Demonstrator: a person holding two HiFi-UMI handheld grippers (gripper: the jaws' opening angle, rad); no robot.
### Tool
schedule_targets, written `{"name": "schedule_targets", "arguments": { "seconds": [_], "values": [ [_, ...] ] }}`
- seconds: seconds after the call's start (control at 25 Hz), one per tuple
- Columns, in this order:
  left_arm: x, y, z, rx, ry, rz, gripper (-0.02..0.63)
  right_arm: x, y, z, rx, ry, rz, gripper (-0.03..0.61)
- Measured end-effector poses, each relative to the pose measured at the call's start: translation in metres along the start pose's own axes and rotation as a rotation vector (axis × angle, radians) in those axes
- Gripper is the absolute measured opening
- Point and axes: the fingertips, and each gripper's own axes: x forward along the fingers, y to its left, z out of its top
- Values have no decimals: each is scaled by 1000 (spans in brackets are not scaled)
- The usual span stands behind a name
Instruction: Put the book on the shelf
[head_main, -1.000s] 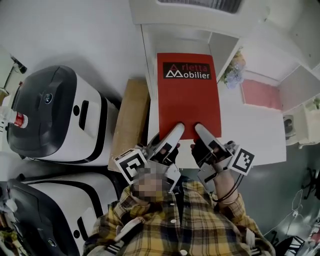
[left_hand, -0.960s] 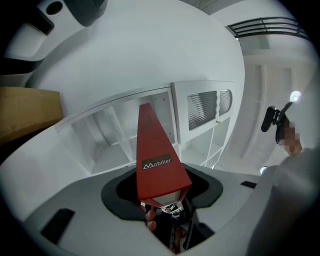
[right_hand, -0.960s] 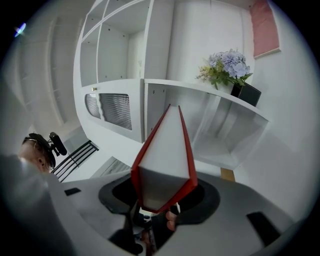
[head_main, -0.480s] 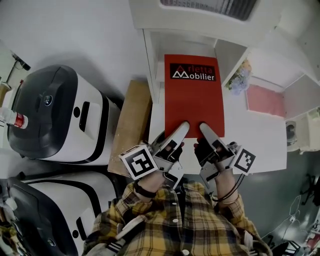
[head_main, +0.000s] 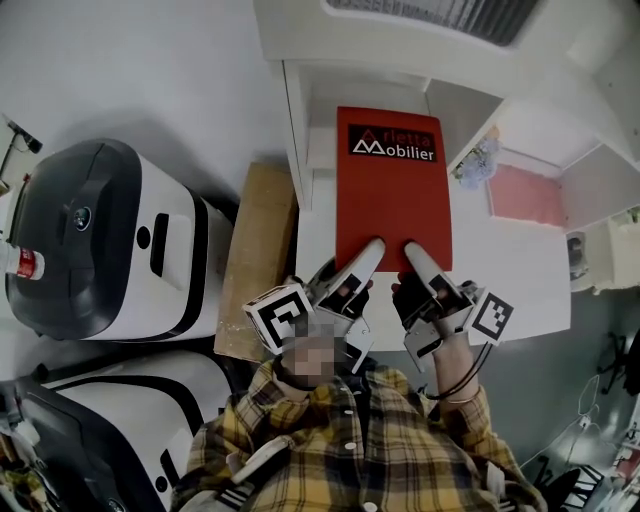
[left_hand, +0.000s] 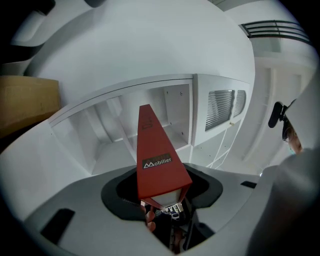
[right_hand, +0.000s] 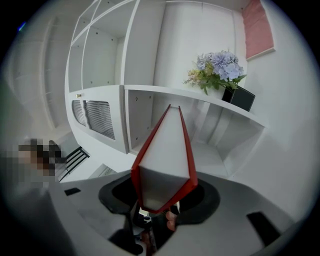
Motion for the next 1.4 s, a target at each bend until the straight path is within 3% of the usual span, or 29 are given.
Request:
{"name": "schedule_targets", "arguments": {
  "seconds": [0.76,1.4],
  "values": [
    [22,50,27,-41,1,64,216,37,-48,13,33,27,-66,206],
    [57,79,59,-50,-24,81,218,71,-78,46,52,-47,-97,206]
  ]
}}
